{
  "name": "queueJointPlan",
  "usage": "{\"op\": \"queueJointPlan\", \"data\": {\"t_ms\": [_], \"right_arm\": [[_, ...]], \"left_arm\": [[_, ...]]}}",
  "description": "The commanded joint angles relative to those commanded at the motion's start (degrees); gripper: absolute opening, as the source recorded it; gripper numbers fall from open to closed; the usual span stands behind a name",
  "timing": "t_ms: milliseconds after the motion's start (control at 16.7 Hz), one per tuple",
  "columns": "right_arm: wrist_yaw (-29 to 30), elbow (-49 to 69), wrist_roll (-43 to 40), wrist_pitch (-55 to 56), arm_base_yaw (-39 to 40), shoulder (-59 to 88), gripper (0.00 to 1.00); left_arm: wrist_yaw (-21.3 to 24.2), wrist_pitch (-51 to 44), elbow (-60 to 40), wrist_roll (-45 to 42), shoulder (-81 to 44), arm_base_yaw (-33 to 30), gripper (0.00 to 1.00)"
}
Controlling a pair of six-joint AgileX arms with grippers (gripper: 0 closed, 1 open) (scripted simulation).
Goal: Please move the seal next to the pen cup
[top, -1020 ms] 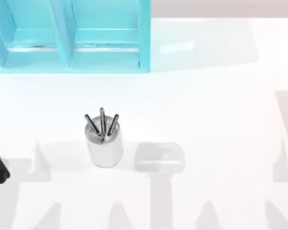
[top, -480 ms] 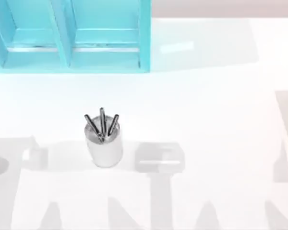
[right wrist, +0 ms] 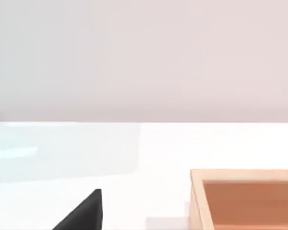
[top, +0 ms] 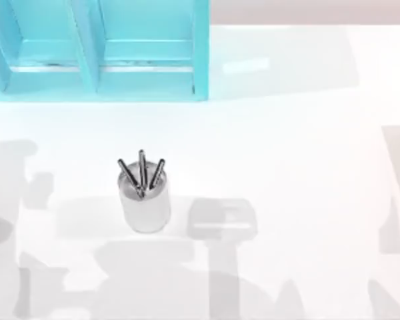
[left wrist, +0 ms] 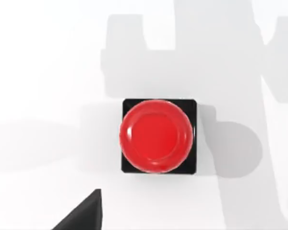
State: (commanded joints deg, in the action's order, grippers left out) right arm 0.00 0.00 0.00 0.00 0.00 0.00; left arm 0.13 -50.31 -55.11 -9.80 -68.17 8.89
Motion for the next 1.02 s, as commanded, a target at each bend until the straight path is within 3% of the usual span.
{"op": "queueJointPlan", "data": {"t_ms": [480,1020], "right_arm": [[0.00,0.00,0.00,0.00,0.00,0.00,1.00],[0.00,0.00,0.00,0.00,0.00,0.00,1.00]], "left_arm": [[-0.09,-21.13,-24.70,-4.30,-28.40,3.94,1.00],[-0.11,-22.06,-26.38,-4.62,-31.05,4.14,1.00]]}}
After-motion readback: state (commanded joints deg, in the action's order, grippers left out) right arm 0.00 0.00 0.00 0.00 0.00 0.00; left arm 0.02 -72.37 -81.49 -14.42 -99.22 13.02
